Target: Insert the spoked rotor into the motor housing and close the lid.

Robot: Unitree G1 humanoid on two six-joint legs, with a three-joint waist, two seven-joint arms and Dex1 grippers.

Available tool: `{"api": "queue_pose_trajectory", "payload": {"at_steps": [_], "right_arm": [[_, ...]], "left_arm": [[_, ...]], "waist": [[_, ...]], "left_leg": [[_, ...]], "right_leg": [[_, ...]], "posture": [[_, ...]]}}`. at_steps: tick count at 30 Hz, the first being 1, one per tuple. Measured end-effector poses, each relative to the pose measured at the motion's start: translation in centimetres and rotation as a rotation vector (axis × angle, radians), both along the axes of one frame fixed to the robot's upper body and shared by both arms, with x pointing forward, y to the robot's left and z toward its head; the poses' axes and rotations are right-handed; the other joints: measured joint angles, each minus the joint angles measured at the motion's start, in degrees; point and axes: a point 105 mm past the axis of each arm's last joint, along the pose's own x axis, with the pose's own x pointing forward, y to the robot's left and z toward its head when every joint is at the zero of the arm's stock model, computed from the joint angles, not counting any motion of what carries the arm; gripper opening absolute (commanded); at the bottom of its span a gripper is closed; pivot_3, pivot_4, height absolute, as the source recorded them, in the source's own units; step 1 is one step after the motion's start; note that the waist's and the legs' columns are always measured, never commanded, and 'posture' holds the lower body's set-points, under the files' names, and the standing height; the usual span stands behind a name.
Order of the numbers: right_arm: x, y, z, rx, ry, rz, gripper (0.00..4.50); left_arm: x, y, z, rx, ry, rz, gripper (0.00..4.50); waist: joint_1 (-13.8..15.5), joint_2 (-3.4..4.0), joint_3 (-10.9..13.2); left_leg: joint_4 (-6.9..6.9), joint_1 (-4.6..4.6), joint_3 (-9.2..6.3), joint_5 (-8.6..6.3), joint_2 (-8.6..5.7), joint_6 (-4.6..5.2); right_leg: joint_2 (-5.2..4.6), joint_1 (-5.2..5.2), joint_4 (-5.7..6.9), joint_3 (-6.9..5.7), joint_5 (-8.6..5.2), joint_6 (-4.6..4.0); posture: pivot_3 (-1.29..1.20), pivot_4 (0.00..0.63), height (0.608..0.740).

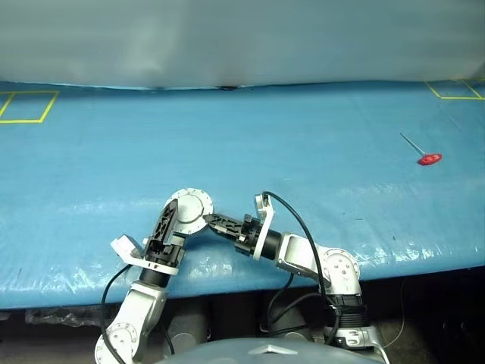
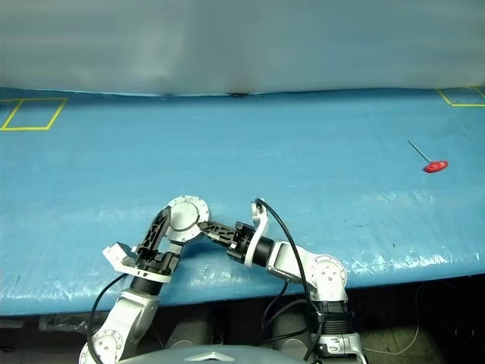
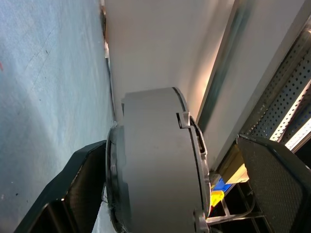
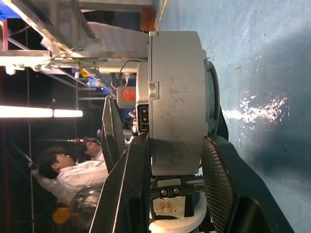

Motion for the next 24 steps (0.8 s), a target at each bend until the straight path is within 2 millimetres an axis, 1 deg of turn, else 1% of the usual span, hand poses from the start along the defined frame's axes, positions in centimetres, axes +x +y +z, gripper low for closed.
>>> {"api": "queue_pose_trajectory", "payload": {"at_steps": [1, 4, 5, 11, 13, 14, 16, 21, 24], "right_arm": [[0.0, 0.0, 0.0, -0.001, 0.0, 0.001, 1.13], [-0.1, 0.1, 0.3, 0.007, -0.009, 0.006, 1.13], [-0.2, 0.0, 0.3, -0.002, -0.017, 0.009, 1.13], [-0.3, 0.0, 0.3, -0.018, -0.048, 0.019, 1.13], [-0.3, 0.0, 0.3, -0.017, -0.057, 0.022, 1.86], [-0.4, 0.1, 0.4, -0.008, -0.062, 0.024, 2.12], [-0.3, 0.1, 0.8, 0.012, -0.078, 0.021, 2.84], [-0.4, -0.3, 1.5, 0.024, -0.132, 0.019, 4.48], [-0.3, -0.8, 1.7, -0.028, -0.208, 0.002, 4.5]], "left_arm": [[0.0, -0.1, 0.0, -0.002, 0.005, -0.005, 3.58], [0.0, -0.2, -0.1, -0.004, 0.026, -0.011, 2.54], [0.0, -0.2, -0.2, -0.002, 0.032, -0.016, 2.37], [-0.3, -0.3, -0.1, -0.007, 0.052, -0.013, 2.38], [-0.4, -0.3, -0.1, -0.005, 0.057, -0.01, 2.38], [-0.4, -0.3, -0.1, -0.01, 0.061, -0.011, 2.38], [-0.4, -0.4, -0.1, -0.012, 0.062, -0.011, 2.38], [-0.2, -0.5, -0.1, -0.001, 0.076, -0.007, 2.38], [0.3, -0.3, -0.1, 0.017, 0.087, 0.012, 2.38]], "waist": [[0.03, 0.0, 0.0], [0.01, 0.01, -0.01], [0.02, 0.02, -0.02], [-0.02, 0.01, -0.02], [0.0, 0.0, -0.02], [0.0, 0.01, -0.02], [0.02, 0.0, -0.03], [0.07, 0.0, -0.03], [0.16, 0.0, -0.03]], "left_leg": [[0.01, 0.0, 0.0, 0.0, 0.0, 0.0], [0.01, 0.0, 0.01, -0.01, 0.0, 0.01], [0.01, 0.0, 0.01, -0.01, -0.01, 0.02], [0.01, 0.0, 0.01, -0.01, 0.0, 0.02], [0.02, 0.0, 0.01, -0.01, 0.0, 0.02], [0.02, 0.0, 0.01, -0.01, 0.0, 0.02], [0.03, 0.0, 0.01, -0.01, 0.0, 0.02], [0.05, 0.0, 0.01, -0.01, -0.01, 0.02], [0.1, 0.0, 0.01, -0.01, -0.01, 0.02]], "right_leg": [[0.0, 0.01, 0.0, 0.0, 0.0, 0.01], [0.0, 0.01, -0.01, 0.02, 0.02, 0.03], [0.0, 0.0, -0.01, 0.02, 0.02, 0.03], [0.01, 0.0, 0.0, 0.03, 0.02, 0.03], [0.01, 0.0, 0.0, 0.02, 0.02, 0.03], [0.01, 0.0, 0.0, 0.03, 0.02, 0.03], [0.01, 0.01, 0.0, 0.03, 0.03, 0.03], [0.01, 0.02, -0.01, 0.02, 0.03, 0.04], [0.01, 0.03, 0.0, 0.02, 0.04, 0.04]], "posture": [[0.0, 0.15, 0.74], [0.0, 0.15, 0.74], [0.0, 0.15, 0.74], [0.0, 0.15, 0.74], [0.0, 0.15, 0.74], [0.0, 0.15, 0.74], [0.0, 0.15, 0.74], [0.0, 0.15, 0.74], [0.0, 0.15, 0.74]]}}
